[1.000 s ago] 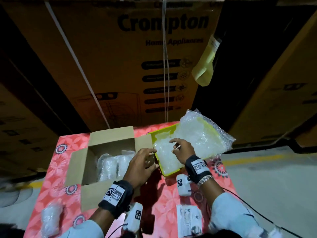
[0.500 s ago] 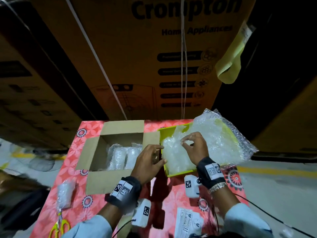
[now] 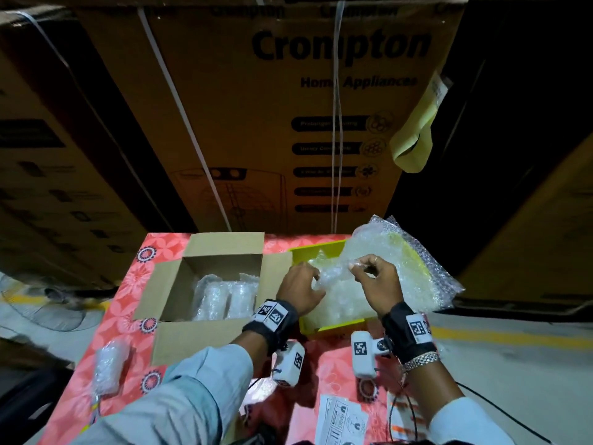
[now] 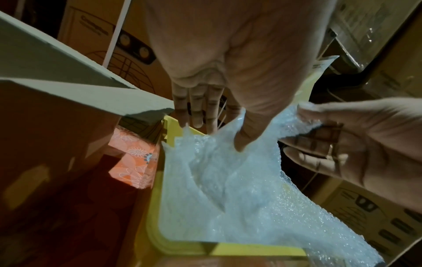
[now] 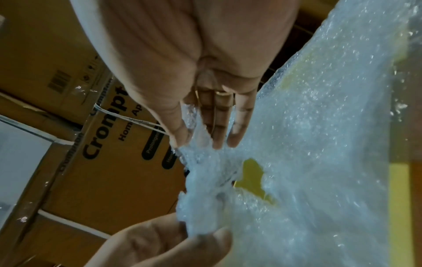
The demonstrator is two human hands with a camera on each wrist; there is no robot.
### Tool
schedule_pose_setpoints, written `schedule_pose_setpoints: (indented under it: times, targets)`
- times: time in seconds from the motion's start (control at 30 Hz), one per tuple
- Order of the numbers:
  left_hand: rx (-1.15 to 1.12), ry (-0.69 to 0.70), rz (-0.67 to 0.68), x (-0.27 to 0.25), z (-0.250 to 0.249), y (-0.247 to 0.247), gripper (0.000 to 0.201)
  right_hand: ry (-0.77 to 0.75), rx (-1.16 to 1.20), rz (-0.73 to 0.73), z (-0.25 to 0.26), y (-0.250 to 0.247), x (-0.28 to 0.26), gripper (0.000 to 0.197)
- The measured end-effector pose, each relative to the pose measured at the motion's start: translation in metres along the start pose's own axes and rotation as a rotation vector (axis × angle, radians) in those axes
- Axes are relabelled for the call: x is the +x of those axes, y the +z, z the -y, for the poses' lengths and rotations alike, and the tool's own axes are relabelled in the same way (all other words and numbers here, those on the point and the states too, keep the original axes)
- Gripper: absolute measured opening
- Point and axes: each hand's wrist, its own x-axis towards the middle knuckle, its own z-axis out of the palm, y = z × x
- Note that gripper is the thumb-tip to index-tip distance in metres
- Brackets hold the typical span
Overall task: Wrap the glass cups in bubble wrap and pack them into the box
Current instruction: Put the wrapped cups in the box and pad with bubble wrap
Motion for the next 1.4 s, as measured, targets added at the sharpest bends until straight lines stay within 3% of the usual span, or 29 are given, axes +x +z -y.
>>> schedule_pose_setpoints:
  times: [0.1, 0.2, 0.3, 0.37, 0.5, 0.6, 0.7, 0.77, 0.87, 0.9, 0.97, 1.03, 1.13, 1.2, 1.3, 1.4]
  targets:
    - [-0.129, -0.019, 0.003, -0.005, 0.003, -0.002, 0.014, 0.105, 0.007, -0.056, -0.014, -0.006, 0.006, 0.023]
    - [-0.478, -0.019, 0.016, -0.013, 0.000, -0.010, 0.016, 0.172, 0.017, -0.051, -0.025, -0.006, 0.008, 0.033]
    - [-0.831, -0.143, 0.023, -0.018, -0.005, -0.023, 0.014, 0.183, 0.031, -0.016, -0.023, -0.003, 0.006, 0.037]
    - [-0.940, -0.199, 0.003, -0.023, -0.008, -0.036, 0.016, 0.204, 0.060, 0.035, -0.016, 0.000, 0.003, 0.036]
    - [-0.982, -0.250, 0.038, -0.039, -0.002, -0.052, 0.019, 0.254, 0.264, 0.141, 0.003, 0.006, -0.013, 0.038]
    - [-0.823, -0.227, 0.139, -0.055, 0.017, -0.049, 0.035, 0.223, 0.391, 0.199, 0.015, 0.017, -0.029, 0.030]
    - [-0.757, -0.324, 0.180, -0.074, 0.033, -0.052, 0.062, 0.060, 0.186, 0.244, 0.012, 0.026, -0.037, 0.062]
    - [-0.793, -0.374, 0.211, -0.084, 0.038, -0.060, 0.064, -0.018, 0.089, 0.351, 0.008, 0.029, -0.040, 0.077]
    - [-0.857, -0.327, 0.260, -0.098, 0.042, -0.074, 0.032, -0.032, 0.029, 0.612, 0.005, 0.037, -0.042, 0.048]
    - [-0.855, -0.306, 0.270, -0.101, 0.045, -0.077, 0.031, -0.021, 0.025, 0.668, 0.005, 0.041, -0.044, 0.036]
    - [-0.834, -0.285, 0.270, -0.105, 0.049, -0.082, 0.033, -0.001, 0.062, 0.717, 0.003, 0.052, -0.049, 0.039]
    - [-0.790, -0.307, 0.227, -0.106, 0.055, -0.084, 0.033, -0.033, 0.095, 0.662, 0.004, 0.061, -0.054, 0.039]
    - [-0.685, -0.341, 0.091, -0.112, 0.060, -0.084, 0.032, -0.096, 0.056, 0.374, 0.010, 0.069, -0.062, 0.035]
    - [-0.664, -0.310, 0.117, -0.116, 0.062, -0.078, 0.020, -0.103, 0.006, 0.232, 0.015, 0.075, -0.067, 0.043]
    - [-0.652, -0.309, 0.081, -0.124, 0.063, -0.072, 0.030, -0.088, -0.027, 0.143, 0.019, 0.088, -0.073, 0.047]
    - [-0.731, -0.254, 0.079, -0.130, 0.061, -0.072, 0.011, -0.054, 0.019, 0.103, 0.024, 0.098, -0.081, 0.042]
